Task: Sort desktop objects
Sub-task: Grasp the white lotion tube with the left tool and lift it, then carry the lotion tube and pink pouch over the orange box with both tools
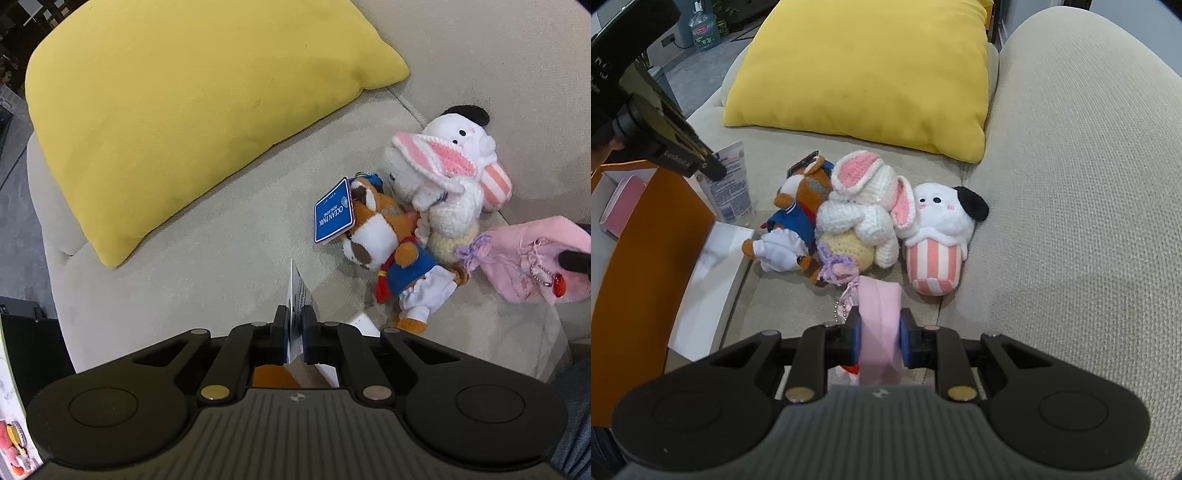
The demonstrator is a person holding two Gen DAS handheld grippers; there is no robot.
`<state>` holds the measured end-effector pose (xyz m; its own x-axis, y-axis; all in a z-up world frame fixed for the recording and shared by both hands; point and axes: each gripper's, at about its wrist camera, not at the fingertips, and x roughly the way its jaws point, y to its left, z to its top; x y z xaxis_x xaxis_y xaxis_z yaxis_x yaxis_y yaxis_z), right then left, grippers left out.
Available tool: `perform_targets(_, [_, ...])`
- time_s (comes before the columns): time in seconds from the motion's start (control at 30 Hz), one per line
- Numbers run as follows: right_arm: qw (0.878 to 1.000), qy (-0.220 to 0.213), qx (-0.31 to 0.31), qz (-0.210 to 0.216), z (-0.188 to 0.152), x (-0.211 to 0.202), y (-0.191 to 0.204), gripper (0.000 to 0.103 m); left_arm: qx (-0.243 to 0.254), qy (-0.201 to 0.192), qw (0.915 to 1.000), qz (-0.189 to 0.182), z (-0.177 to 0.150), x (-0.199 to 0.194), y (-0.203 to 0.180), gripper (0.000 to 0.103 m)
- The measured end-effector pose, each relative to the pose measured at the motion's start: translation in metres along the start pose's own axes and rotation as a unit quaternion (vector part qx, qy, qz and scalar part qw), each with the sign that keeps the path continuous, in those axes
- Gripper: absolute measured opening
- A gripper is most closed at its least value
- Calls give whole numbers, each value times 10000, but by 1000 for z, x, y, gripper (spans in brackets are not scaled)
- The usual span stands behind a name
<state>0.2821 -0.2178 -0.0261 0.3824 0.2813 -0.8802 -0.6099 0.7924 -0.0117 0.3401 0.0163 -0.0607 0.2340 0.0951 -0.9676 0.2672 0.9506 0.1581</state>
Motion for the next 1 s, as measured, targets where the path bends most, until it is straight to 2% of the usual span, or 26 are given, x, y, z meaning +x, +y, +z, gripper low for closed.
perform_targets(0.27, [9996,-57,293,-33,-1,-3,-2,21,-422,-540,9974,-237,-18,-19,3,6])
perform_targets(0.47, [9988,-213,440,-63,-4,-28,10,21,-637,-1137,9904,-469,-43,-74,7,6])
perform_targets(0.7, [9949,-744,624,273,-8,-86,40,21,-692,-1719,9810,-574,-89,-145,11,6])
perform_targets(1.0, [9845,-1317,484,1053,9,-141,108,21,-1185,-1923,9724,-586,-151,-186,43,6])
